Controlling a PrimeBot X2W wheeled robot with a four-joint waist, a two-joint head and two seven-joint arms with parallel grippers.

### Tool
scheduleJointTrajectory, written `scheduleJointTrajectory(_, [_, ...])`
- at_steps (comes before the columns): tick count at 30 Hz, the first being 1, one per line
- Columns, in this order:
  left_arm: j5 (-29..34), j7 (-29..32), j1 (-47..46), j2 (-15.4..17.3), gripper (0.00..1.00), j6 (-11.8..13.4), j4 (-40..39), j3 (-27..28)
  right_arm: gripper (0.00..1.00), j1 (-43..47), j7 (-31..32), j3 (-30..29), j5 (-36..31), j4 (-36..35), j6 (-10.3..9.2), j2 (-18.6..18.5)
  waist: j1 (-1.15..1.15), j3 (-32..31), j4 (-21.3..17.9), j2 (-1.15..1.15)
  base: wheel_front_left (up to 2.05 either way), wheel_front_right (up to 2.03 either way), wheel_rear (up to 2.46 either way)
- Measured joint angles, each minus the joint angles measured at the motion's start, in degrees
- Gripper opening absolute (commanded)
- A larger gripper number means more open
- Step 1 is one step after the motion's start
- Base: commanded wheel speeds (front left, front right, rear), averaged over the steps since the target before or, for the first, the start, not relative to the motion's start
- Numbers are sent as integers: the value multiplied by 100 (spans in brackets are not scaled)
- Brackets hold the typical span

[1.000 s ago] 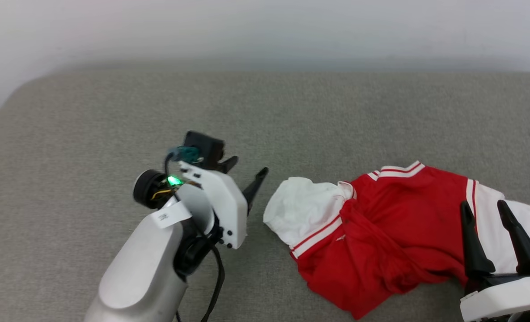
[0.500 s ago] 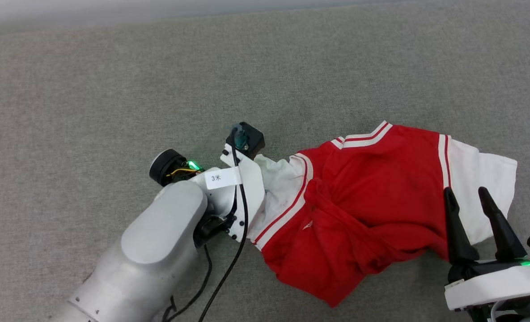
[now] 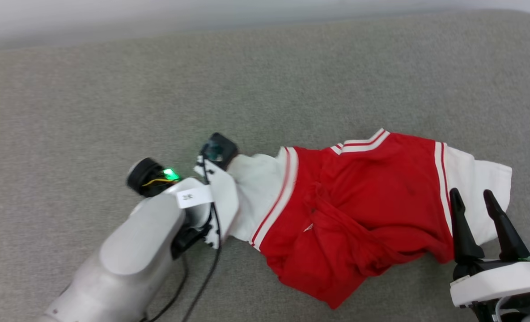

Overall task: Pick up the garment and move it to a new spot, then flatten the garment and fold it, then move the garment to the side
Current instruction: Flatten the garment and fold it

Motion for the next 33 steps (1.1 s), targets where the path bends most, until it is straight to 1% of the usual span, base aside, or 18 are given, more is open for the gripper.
scheduleJointTrajectory(2, [-2, -226, 131, 183, 0, 115, -113, 124, 100, 31, 29, -81, -12, 14, 0, 1, 0, -111, 54, 0, 0, 0, 0])
scheduleJointTrajectory(4, [-2, -432, 265, 298, 0, 236, -299, 222, 100, 70, 83, -170, -7, 23, 0, 1, 0, -213, 134, 0, 0, 0, 0])
scheduleJointTrajectory(7, [-62, -597, 509, 438, 0, 375, -603, 346, 100, 73, 205, -272, 41, 38, 0, 1, 0, -362, 259, 0, 0, 0, 0])
scheduleJointTrajectory(10, [-129, -732, 793, 656, 0, 558, -903, 503, 100, 66, 389, -378, 135, 120, 0, 2, 0, -493, 366, 0, 0, 0, 0])
scheduleJointTrajectory(14, [-267, -896, 1115, 802, 0, 795, -1334, 721, 100, 47, 876, -800, 353, 417, 0, 7, 0, -626, 495, 0, 0, 0, 0])
scheduleJointTrajectory(16, [-308, -965, 1228, 866, 0, 893, -1563, 791, 100, -24, 1323, -1133, 414, 648, 0, -31, 0, -664, 558, 0, 0, 0, 0])
scheduleJointTrajectory(17, [-315, -972, 1263, 895, 0, 922, -1664, 815, 100, -75, 1563, -1293, 468, 792, 0, -109, 0, -676, 587, 0, 0, 0, 0])
scheduleJointTrajectory(20, [-357, -1012, 1358, 923, 0, 994, -1951, 858, 100, -287, 2420, -1600, 676, 1180, 0, -532, -1, -693, 674, 0, 0, 0, 0])
scheduleJointTrajectory(23, [-443, -1013, 1383, 922, 0, 995, -2159, 903, 100, -587, 3203, -1684, 856, 1523, 0, -955, -1, -634, 742, 0, 0, 0, 0])
scheduleJointTrajectory(26, [-455, -1022, 1375, 927, 0, 1020, -2328, 935, 100, -996, 3790, -1679, 976, 1820, 0, -1301, -1, -499, 786, 0, 0, 0, 0])
scheduleJointTrajectory(30, [-444, -1062, 1220, 928, 0, 1028, -2528, 972, 100, -1617, 4206, -1600, 1016, 2160, 0, -1629, 0, -217, 859, 0, 0, 0, 0])
scheduleJointTrajectory(33, [-421, -1111, 1102, 936, 0, 1043, -2631, 1026, 100, -2008, 4377, -1473, 998, 2440, 0, -1762, 0, 30, 920, 0, 0, 0, 0])
